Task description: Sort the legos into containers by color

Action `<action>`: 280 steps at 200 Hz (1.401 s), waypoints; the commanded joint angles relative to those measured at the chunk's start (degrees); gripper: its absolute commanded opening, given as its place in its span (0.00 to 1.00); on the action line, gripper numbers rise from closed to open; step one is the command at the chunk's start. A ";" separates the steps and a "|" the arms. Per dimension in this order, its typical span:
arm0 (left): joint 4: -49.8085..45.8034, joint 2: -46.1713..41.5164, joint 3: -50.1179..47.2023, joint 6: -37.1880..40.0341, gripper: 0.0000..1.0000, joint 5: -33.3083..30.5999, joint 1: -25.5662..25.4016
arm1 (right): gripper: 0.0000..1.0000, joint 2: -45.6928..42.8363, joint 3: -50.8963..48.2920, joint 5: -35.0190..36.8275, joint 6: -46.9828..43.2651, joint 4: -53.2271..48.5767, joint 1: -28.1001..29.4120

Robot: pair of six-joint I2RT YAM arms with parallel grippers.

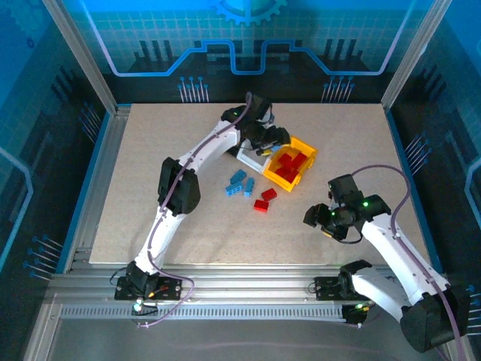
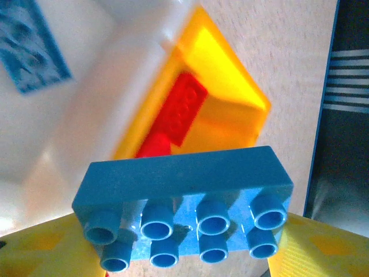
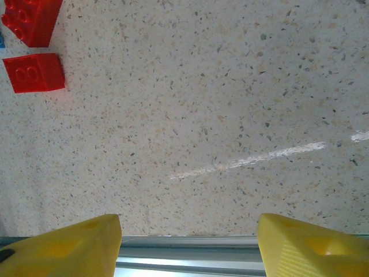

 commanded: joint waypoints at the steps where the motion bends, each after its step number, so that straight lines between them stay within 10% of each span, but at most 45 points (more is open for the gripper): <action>1: 1.81 3.51 4.25 -3.30 0.66 2.11 2.51 | 0.65 1.81 0.52 -2.01 -1.69 -0.12 -1.06; 118: 1.97 -0.32 0.37 -2.94 0.89 3.79 5.37 | 0.65 7.00 3.40 -3.17 -0.92 3.77 1.17; 280: -1.72 -64.41 -68.49 7.38 0.99 -6.39 7.67 | 0.69 55.96 41.84 9.00 0.90 5.13 22.80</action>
